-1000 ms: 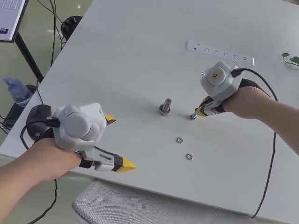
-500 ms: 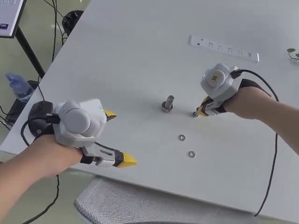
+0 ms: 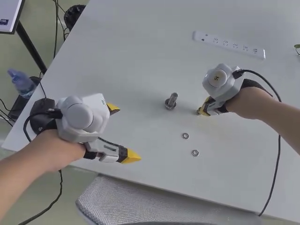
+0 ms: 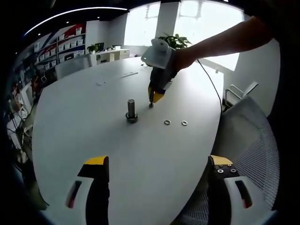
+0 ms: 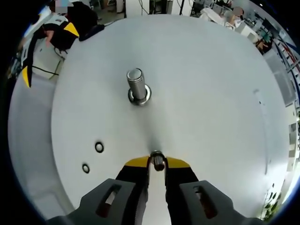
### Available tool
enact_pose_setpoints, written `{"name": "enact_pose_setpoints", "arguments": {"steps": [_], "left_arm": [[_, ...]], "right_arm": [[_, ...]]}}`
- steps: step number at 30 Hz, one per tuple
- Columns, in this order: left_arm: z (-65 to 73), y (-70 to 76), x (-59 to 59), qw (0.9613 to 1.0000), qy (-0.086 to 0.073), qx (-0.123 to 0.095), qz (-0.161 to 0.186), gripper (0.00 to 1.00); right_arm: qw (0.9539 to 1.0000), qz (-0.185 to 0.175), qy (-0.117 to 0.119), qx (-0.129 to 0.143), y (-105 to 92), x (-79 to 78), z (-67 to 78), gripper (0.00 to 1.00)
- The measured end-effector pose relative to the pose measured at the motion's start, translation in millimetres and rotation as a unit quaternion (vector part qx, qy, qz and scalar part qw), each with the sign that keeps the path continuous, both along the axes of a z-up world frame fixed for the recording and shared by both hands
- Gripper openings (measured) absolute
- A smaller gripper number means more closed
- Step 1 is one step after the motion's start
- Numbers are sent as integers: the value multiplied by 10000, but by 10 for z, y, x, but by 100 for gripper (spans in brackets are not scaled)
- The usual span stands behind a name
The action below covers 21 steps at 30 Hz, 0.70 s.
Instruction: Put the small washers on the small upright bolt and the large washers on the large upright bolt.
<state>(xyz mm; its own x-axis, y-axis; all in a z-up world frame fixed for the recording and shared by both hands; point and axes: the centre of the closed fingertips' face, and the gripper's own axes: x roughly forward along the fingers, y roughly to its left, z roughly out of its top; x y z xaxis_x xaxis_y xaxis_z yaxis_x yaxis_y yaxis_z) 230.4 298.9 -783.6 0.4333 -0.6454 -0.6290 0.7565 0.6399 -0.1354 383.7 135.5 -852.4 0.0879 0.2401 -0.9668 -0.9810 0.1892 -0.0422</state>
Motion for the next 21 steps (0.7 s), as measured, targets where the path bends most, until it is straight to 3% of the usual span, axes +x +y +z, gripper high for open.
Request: {"name": "enact_pose_setpoints", "arguments": {"steps": [9,17,21], "left_arm": [[-24,47,-22,9999,17,112,-72,87],[-71,53,-48,9998,121,113,-92,85],[-66,57,-29,9999,99,89,-86,85]], "right_arm": [[10000,-50,39,2,-11,-23,-46,12],[10000,-41,40,47,3,-6,-69,12],[10000,-20,30,48,11,-6,-76,13]]}}
